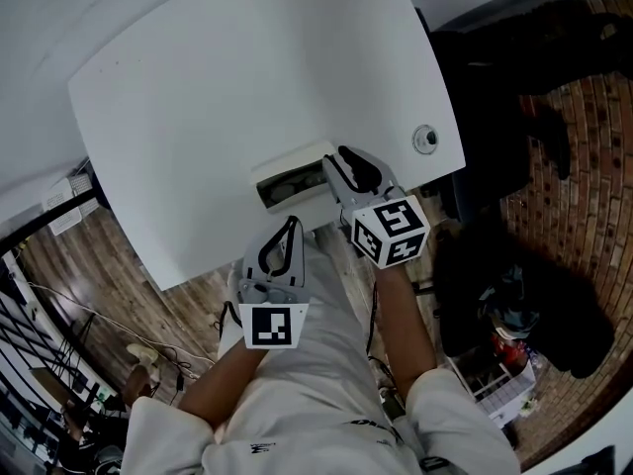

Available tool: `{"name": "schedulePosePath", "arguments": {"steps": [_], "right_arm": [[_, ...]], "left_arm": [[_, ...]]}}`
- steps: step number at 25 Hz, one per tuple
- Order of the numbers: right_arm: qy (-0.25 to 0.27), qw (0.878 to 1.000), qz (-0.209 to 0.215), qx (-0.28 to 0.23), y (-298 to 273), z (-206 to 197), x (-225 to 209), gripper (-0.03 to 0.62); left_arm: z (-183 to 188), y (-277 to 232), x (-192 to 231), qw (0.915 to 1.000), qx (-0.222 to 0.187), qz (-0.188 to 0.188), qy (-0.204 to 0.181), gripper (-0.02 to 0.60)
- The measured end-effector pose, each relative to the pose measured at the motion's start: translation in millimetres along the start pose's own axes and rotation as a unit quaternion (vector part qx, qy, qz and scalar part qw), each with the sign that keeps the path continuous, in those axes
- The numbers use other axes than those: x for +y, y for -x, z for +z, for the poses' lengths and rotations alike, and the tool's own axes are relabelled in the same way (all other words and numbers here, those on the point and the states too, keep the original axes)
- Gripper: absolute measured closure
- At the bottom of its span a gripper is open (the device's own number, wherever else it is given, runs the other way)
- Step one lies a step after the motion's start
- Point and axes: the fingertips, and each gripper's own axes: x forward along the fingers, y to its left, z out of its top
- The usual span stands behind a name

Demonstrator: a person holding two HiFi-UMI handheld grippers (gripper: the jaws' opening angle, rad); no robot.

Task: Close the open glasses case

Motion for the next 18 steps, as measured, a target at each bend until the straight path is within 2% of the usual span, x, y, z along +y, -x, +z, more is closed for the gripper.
{"name": "schedulePosePath", "arguments": {"steps": [7,10,14,18], "right_arm": [[-0.009,1.0,0.007,0.011,-5.0,-2.0,-4.6,0.488],[-0.013,1.0,0.009,0.016,-7.2,-4.8,-5.2,0.488],[-0.022,1.0,0.006,0.016,-8.4,-6.1,-6.4,0.495],[-0.031,0.999,0.008,0.02,-9.5,-7.1,-6.7,0.505]], "left_arm": [[-2.5,-0.5,4.5,0.9998,0.006,0.009,0.017,0.583],[-2.5,-1.9,3.4,1.0,0.007,0.003,0.0,0.583],[-1.2,-2.5,3.8,0.9999,-0.001,0.008,0.015,0.583],[-0.9,-2.9,3.8,1.0,0.002,0.005,-0.001,0.583]]}}
